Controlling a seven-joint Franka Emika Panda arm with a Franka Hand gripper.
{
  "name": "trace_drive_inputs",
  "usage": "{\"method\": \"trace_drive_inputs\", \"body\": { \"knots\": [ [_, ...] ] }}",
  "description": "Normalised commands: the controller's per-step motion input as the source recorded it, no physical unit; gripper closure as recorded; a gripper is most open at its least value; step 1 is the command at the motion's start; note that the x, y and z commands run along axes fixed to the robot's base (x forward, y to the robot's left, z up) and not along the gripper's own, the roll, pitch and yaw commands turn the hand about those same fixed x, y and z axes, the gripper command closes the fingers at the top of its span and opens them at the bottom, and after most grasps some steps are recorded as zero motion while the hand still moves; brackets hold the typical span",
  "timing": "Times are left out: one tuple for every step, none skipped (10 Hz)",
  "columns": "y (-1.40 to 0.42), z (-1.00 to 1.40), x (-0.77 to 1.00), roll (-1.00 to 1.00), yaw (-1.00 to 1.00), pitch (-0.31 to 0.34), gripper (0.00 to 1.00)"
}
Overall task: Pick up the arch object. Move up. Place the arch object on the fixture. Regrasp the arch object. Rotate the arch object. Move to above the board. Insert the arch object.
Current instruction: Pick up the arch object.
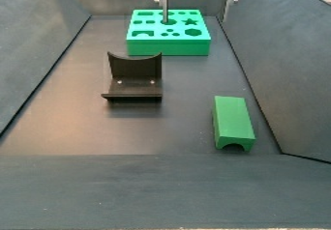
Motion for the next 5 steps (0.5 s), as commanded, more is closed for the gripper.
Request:
{"method": "trace_drive_inputs", "body": {
  "knots": [
    [0.18,-0.63,-0.43,0.06,-0.08,-0.199,0.0],
    [0.25,-1.0,-0.01,0.06,-0.26,-0.039,0.0],
    [0.27,-1.0,0.0,0.03,-0.39,-0.003,0.0],
    [0.49,-1.0,-0.13,0.0,-0.39,-0.031,0.0],
    [0.51,-1.0,-0.14,0.01,-0.35,-0.047,0.0]
  ]
}}
